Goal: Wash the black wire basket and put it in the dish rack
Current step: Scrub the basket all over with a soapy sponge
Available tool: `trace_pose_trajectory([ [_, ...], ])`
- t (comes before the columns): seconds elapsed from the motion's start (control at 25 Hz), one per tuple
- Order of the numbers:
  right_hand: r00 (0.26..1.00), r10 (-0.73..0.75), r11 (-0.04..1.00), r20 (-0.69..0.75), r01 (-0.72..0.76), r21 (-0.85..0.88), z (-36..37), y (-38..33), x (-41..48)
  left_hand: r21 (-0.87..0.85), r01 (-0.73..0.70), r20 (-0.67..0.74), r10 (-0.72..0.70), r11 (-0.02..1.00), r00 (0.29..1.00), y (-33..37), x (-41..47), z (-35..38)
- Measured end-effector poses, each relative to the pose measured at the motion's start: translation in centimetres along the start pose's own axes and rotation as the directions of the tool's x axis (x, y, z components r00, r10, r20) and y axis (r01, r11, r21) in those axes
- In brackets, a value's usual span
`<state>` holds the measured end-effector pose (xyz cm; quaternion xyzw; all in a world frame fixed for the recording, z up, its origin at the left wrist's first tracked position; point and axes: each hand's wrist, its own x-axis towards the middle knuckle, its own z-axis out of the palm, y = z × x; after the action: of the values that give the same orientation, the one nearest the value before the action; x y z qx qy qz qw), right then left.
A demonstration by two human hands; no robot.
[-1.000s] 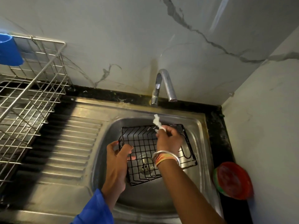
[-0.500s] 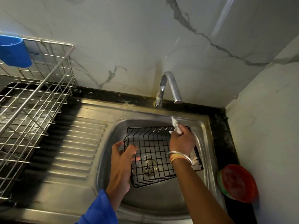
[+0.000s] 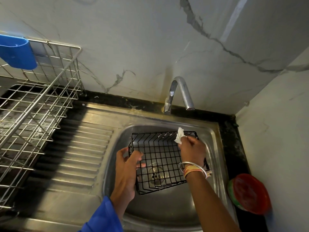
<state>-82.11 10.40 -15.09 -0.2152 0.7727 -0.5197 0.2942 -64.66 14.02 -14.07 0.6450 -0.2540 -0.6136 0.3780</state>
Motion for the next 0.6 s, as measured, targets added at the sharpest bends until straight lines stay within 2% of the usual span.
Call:
trace_pose_trajectory([
  [0.04,0.991,0.134,0.97,0.019,-0.135,0.204,0.5,-1.0,-0.3,-0.001,-0.003,0.003,0.003,1.0,1.0,0.0,0.1,0.0],
  [0.08,0.968,0.246,0.89,0.053,-0.247,0.382,0.9,-1.7,-0.5,0.002,-0.004,0.007,0.004,1.0,1.0,0.0,0.2,0.0],
  [0.12,0.953,0.298,0.835,0.054,-0.288,0.468,1.2,-2.3,-0.5,0.006,-0.003,0.012,0.003,1.0,1.0,0.1,0.2,0.0],
  [0.24,0.964,0.263,0.872,-0.047,-0.217,0.439,2.3,-2.8,-1.7,0.023,-0.013,0.023,0.013,1.0,1.0,0.2,0.4,-0.1],
  [0.4,0.971,0.208,0.916,0.121,-0.237,0.325,4.0,-3.2,-4.7,0.044,-0.035,0.043,0.033,0.998,0.999,0.3,0.6,0.1],
  [0.48,0.962,0.273,0.897,-0.009,-0.251,0.365,3.4,-3.5,-3.3,0.054,-0.034,0.052,0.032,0.998,0.998,0.5,0.6,0.2],
  [0.56,0.923,0.329,0.876,-0.2,-0.219,0.43,2.0,-2.8,-1.1,0.06,-0.044,0.046,0.042,0.997,0.998,0.6,0.7,0.0],
  [0.6,0.903,0.351,0.862,-0.249,-0.208,0.462,1.4,-2.6,-0.3,0.059,-0.043,0.043,0.04,0.997,0.998,0.7,0.9,-0.1],
])
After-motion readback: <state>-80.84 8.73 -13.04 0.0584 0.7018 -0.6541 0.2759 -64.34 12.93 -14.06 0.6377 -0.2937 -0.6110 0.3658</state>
